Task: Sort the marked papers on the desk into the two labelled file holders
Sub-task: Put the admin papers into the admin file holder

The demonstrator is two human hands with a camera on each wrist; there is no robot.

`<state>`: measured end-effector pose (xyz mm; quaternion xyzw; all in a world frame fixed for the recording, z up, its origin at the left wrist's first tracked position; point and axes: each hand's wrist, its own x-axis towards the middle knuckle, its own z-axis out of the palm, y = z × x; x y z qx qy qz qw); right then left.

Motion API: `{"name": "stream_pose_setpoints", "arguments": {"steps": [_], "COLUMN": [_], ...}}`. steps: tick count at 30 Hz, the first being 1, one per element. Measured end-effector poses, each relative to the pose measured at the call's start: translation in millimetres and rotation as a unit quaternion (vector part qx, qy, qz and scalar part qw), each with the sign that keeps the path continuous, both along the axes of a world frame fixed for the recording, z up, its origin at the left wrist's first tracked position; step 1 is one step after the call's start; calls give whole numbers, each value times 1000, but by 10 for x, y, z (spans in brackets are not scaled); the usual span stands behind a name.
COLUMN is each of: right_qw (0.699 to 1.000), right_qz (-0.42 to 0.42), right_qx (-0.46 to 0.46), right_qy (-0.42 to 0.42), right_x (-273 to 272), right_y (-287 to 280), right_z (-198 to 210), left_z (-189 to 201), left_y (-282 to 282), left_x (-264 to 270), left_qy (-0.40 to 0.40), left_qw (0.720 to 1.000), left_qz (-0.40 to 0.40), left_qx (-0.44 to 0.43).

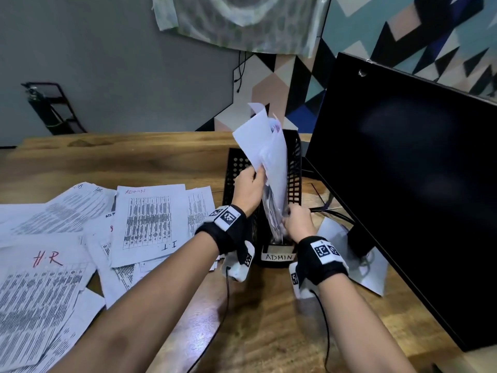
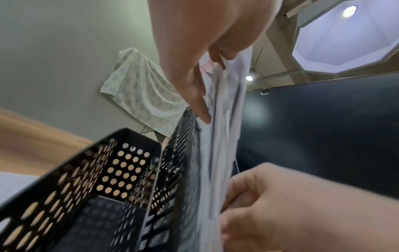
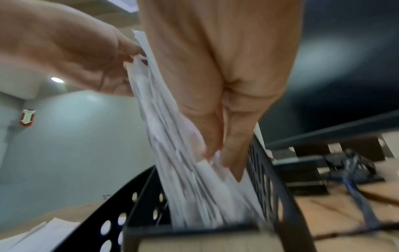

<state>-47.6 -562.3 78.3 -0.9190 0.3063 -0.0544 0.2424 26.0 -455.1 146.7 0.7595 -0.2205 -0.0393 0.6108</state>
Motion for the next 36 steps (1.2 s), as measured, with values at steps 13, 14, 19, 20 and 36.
{"name": "stream_pose_setpoints", "arguments": {"steps": [13, 14, 19, 20, 36], "right_qw": [973, 971, 971, 975, 944], "right_qz": [39, 67, 96, 94, -64], "right_qx": [168, 172, 136, 114, 70], "right_qy": [-155, -150, -169, -164, -317], "right_x": [-70, -86, -104, -105, -95], "right_y": [55, 27, -55, -50, -73], "right_z": [85, 107, 261, 278, 447], "left_z": [-267, -247, -191, -141, -5], "left_y": [35, 54, 15, 7, -50], "left_x": [-195, -191, -30, -30, -116], "left_qy": [100, 107, 30, 24, -30], "left_qw": [990, 987, 991, 992, 986], "left_qz": [-30, -10, 98, 101, 74], "left_qx": [-99, -119, -86, -67, 146]}}
